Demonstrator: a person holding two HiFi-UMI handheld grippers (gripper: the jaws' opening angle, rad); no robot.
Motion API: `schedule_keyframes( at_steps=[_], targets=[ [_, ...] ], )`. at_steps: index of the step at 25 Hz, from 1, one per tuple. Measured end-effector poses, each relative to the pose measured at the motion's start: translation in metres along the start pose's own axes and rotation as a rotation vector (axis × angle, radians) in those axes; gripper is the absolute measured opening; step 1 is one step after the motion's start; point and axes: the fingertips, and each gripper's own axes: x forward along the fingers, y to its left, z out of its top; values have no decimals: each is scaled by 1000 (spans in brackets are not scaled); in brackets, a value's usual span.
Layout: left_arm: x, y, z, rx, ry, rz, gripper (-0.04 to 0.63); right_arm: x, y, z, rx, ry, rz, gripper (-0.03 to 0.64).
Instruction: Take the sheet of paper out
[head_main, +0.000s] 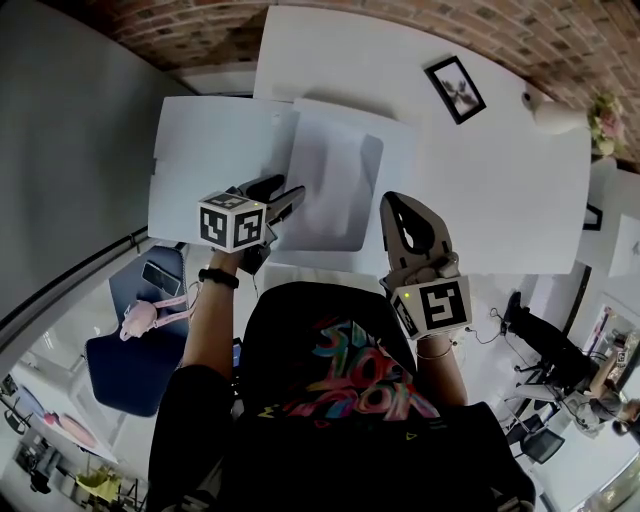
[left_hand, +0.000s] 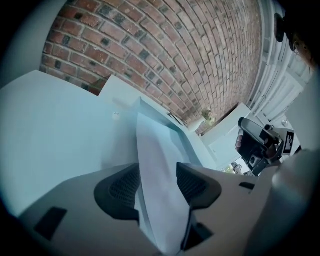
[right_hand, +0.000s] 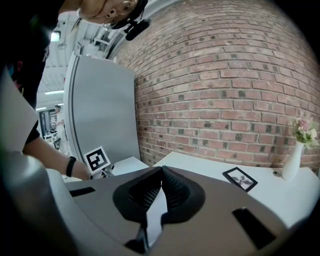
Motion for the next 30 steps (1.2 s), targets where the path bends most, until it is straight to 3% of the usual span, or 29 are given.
schedule_keyframes(
  at_steps=[2,6,8,12,17,22,27,30],
  targets=[
    [1,3,-4,-13,28,6,227,-1,0,-6,-8,36,2,15],
    [3,5,-13,-46,74,-2,233,4,2,10,13,-46,-6,15],
    [3,4,-13,-65,72,-13,232,3,2,3,4,-6,-2,15],
    [5,-1,-8,-99,73,-60,233,0,1,-9,-12,65,2,15],
    [5,-2,-7,-172,107,-135,233,1,1,-2,2,30,-5,15],
    [5,-3,-9,-242,145,-189,232,-2,0,-10,-1,72,-4,15],
    [9,-9,-3,-306,103,-267,232,0,-2,-7,5,59,-4,15],
    [11,-14,1,-354,81,-315,232,5,-2,7,31,-26,-7,15]
  ],
)
